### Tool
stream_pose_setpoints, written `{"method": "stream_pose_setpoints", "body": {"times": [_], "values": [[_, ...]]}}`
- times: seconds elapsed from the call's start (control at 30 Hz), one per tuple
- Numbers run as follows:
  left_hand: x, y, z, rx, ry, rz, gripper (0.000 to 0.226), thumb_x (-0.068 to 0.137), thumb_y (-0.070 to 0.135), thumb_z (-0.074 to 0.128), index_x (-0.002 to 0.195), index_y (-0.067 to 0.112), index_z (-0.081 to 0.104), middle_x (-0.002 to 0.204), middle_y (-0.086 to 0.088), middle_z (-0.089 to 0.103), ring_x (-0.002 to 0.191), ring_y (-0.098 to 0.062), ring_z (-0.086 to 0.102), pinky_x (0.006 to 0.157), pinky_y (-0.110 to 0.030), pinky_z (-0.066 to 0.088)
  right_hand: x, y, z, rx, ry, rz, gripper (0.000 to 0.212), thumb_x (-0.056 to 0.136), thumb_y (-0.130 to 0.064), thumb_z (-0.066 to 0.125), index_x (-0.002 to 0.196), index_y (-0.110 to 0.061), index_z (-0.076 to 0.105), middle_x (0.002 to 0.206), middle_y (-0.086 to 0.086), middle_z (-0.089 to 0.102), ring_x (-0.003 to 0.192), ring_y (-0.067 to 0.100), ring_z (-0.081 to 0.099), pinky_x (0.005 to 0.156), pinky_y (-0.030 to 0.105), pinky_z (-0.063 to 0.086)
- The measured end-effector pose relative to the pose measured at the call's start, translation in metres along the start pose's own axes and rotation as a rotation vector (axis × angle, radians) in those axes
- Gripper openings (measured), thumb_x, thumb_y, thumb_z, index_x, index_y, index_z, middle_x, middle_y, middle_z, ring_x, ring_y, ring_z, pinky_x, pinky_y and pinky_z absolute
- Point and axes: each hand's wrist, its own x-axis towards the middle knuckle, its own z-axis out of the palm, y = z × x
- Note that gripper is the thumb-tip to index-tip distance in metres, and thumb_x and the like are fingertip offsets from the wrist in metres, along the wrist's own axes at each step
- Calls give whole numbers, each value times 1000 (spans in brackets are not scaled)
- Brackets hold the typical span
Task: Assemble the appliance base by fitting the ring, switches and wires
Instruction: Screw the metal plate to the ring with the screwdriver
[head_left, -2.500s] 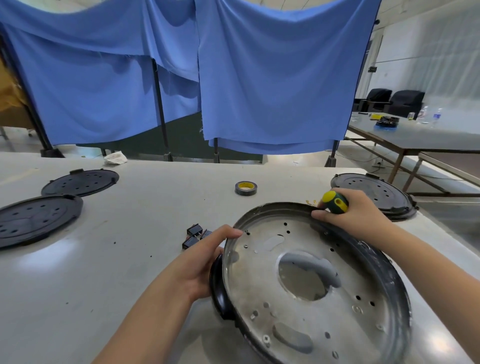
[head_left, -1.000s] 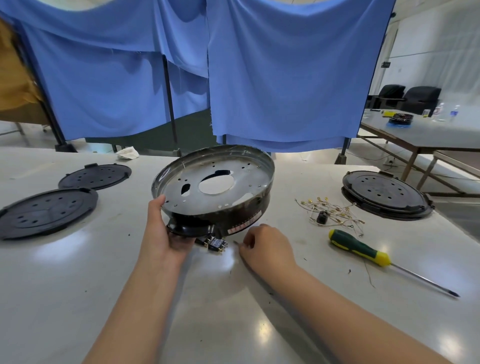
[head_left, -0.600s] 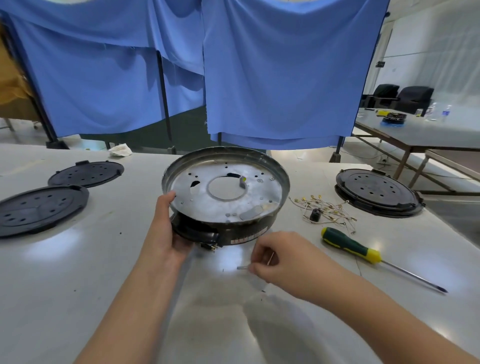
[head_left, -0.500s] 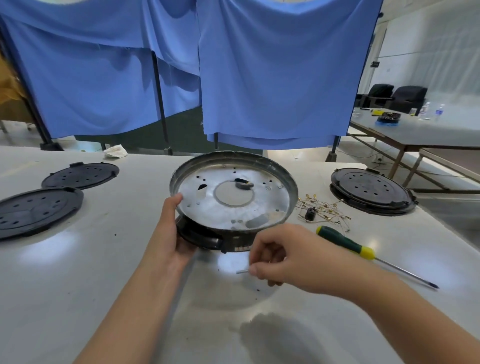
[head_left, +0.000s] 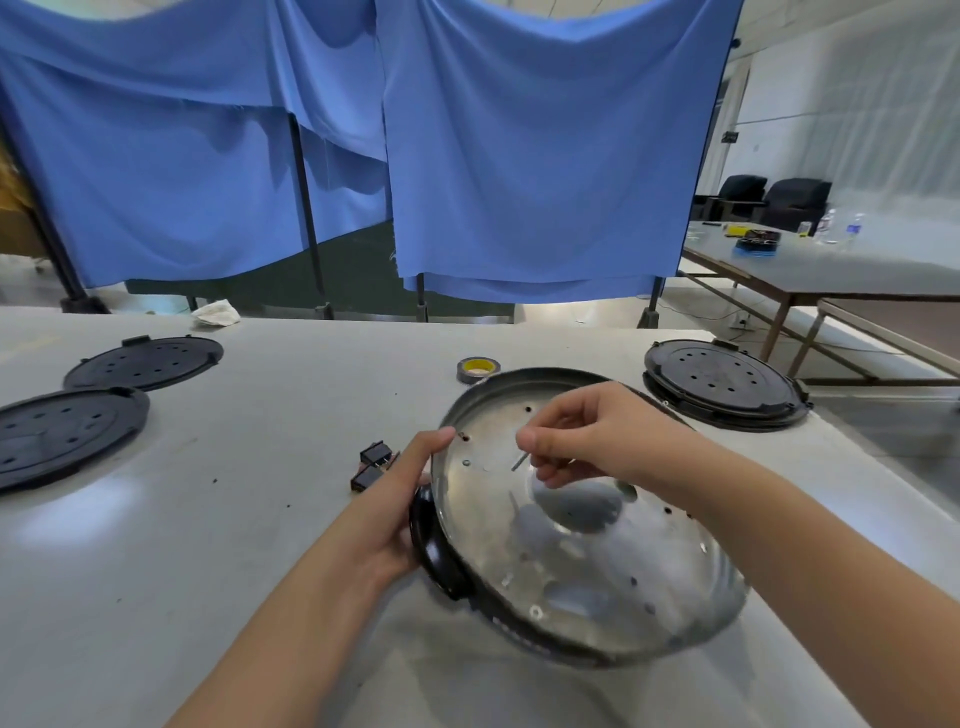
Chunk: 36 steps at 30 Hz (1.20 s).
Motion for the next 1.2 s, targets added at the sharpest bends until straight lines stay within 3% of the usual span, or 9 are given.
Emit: {"method": "stream_pose_setpoints", "body": {"times": [0.13, 0.3, 0.53, 0.73, 0.83, 0.97, 1.1, 1.2], "values": [[-2, -6, 5, 20, 24, -67, 62, 61, 45, 77, 108, 4, 71, 106, -20, 63, 91, -31, 60, 82, -37, 50, 14, 0, -3, -8, -12, 115, 6, 86, -12, 68, 87, -9, 73, 77, 6, 74, 75, 17, 72, 71, 26, 58], [-2, -7, 9, 25, -14, -124, 50, 58, 47, 77, 90, 8, 77, 86, -12, 70, 71, -24, 67, 64, -28, 56, 27, 3, 5, 98, 56, 164, 7, 88, -6, 65, 88, -8, 72, 72, 6, 73, 68, 15, 71, 64, 23, 57], [0, -9, 9, 38, 26, -153, 44, 62, 50, 75, 79, 10, 77, 79, -12, 71, 65, -24, 68, 59, -27, 55, 40, 6, 12, 132, 98, 215, 5, 87, -5, 67, 88, -8, 71, 69, 6, 73, 65, 16, 70, 68, 29, 60], [0, -10, 9, 35, 46, -153, 56, 64, 51, 75, 97, 7, 77, 97, -15, 69, 76, -26, 68, 68, -31, 56, 38, 7, 15, 107, 37, 196, 5, 87, -5, 66, 87, -6, 71, 70, 7, 72, 64, 17, 69, 64, 25, 59], [-1, -10, 11, 29, 54, -151, 59, 65, 50, 74, 103, 5, 74, 102, -17, 68, 79, -27, 67, 72, -32, 55, 38, 8, 15, 47, 34, 183, 6, 88, -5, 65, 87, -7, 71, 69, 5, 72, 65, 15, 70, 63, 24, 58], [-2, -8, 11, 22, 34, -133, 55, 57, 48, 77, 95, 8, 75, 97, -15, 68, 76, -26, 66, 73, -32, 54, 44, 11, 17, -31, 86, 169, 6, 88, -9, 66, 85, -12, 70, 73, 4, 73, 69, 15, 71, 75, 30, 59], [-2, -9, 11, 17, 32, -134, 58, 62, 46, 76, 103, 4, 74, 109, -19, 68, 86, -30, 66, 85, -36, 53, 43, 15, 20, -336, 94, 55, 6, 86, -20, 70, 80, -21, 70, 70, -2, 72, 58, 10, 68, 53, 21, 54], [-1, -9, 11, 4, 25, -140, 50, 60, 46, 77, 91, 7, 77, 99, -16, 70, 79, -28, 68, 77, -33, 55, 44, 18, 22, -492, 149, -56, 5, 83, -25, 71, 78, -25, 70, 69, -7, 70, 61, 7, 66, 51, 19, 52]]}}
